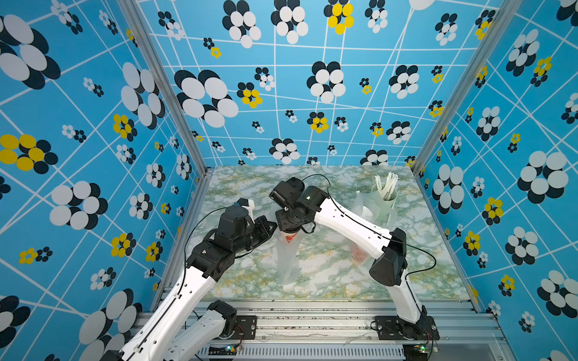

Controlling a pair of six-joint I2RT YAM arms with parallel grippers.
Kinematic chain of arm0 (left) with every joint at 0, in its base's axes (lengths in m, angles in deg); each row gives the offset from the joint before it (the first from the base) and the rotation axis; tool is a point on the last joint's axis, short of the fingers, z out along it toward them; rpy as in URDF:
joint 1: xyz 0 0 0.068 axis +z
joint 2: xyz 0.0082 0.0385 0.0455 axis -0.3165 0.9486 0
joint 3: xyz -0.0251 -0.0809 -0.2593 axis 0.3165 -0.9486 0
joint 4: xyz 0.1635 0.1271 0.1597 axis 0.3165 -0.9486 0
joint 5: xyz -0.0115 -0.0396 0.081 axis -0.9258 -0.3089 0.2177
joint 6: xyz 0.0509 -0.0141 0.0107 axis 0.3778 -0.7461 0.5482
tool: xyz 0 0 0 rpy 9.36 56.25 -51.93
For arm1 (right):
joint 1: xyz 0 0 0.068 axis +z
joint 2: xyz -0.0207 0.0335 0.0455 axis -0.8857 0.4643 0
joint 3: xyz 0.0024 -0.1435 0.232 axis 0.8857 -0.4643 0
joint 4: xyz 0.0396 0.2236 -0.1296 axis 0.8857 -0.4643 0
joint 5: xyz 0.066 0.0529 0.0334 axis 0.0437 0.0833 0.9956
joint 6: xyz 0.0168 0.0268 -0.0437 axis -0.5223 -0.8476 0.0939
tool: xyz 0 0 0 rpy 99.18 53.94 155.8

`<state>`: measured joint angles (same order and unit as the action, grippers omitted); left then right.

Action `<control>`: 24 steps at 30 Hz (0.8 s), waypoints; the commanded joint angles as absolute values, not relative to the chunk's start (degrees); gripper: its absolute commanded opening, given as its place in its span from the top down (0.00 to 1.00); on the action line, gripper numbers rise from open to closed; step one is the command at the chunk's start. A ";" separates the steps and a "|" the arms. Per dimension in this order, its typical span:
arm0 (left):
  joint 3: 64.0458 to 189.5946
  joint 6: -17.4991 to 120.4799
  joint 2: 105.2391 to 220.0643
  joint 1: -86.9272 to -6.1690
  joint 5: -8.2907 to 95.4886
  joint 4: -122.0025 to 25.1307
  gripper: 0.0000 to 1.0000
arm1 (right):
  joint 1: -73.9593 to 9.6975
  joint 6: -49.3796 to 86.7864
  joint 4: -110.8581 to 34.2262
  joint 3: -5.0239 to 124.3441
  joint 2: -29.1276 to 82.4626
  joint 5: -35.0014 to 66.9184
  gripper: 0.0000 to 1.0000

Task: Pack milk tea into plastic carrier bags
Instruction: Place the milk tea cup in the plastic carrier bag.

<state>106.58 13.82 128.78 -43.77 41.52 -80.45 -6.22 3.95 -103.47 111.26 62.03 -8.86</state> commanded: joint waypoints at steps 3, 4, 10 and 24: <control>105.83 13.08 126.99 -42.95 41.85 -81.19 1.00 | -5.94 4.62 -101.90 109.65 61.88 -10.27 0.48; 105.83 12.99 126.92 -42.89 41.68 -81.12 1.00 | -5.94 5.08 -102.42 109.71 61.84 -11.15 0.48; 104.77 13.70 127.80 -42.89 39.60 -79.25 1.00 | -5.96 8.84 -105.22 109.65 60.89 -18.36 0.48; 106.67 20.53 130.63 -42.71 37.90 -85.56 0.97 | -5.91 10.55 -106.86 113.36 59.02 -10.34 0.14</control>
<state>104.78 17.97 130.90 -43.25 38.57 -82.66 -6.04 10.72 -102.51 110.91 61.24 -12.62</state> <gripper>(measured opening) 0.045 0.856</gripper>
